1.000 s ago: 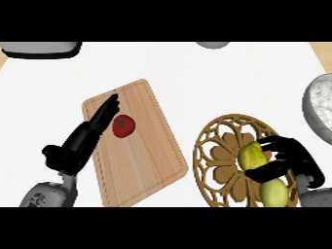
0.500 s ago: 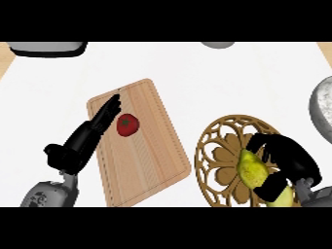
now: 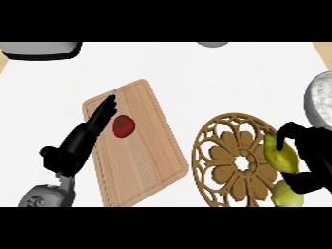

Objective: Pick the pear from the placemat and place it in the bowl

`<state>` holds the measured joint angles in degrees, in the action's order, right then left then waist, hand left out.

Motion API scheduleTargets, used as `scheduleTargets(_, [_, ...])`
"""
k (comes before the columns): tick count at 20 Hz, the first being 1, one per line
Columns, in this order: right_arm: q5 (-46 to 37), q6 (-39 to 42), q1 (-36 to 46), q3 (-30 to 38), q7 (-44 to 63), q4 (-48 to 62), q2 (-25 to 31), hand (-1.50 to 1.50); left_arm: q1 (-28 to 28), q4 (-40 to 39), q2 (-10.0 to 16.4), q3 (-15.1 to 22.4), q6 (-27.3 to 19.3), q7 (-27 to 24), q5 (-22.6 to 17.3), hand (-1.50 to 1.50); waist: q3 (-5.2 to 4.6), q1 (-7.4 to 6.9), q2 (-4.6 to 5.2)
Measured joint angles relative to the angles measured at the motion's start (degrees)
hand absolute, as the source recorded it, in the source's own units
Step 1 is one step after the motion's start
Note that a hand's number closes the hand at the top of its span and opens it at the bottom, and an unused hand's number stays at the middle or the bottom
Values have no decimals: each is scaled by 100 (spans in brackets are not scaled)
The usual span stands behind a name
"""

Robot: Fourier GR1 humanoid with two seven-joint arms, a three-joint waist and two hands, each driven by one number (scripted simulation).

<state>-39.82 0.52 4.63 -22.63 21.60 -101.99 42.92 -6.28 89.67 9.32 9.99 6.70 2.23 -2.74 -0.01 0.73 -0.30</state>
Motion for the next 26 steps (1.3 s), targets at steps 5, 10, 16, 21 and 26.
scheduleTargets(5, [449,-516,-61,834,-126,-698,-61,150,-23,80,-17,-17,-4,101,-5,0,3,37,-4])
scheduleTargets(10, [1358,-599,-10,1894,-424,-705,-100,150,-20,112,-53,-15,22,136,12,0,4,-6,13])
scheduleTargets(16, [1320,-379,323,2510,-518,-68,-129,150,-82,109,-102,-50,125,176,63,0,2,-69,28])
scheduleTargets(21, [794,-786,679,2845,-1174,1139,-19,150,-78,82,-163,-37,135,121,123,0,3,-117,43])
scheduleTargets(26, [459,-1257,1330,3084,-2023,2719,-30,150,-5,170,-239,31,145,139,187,0,5,-162,53])
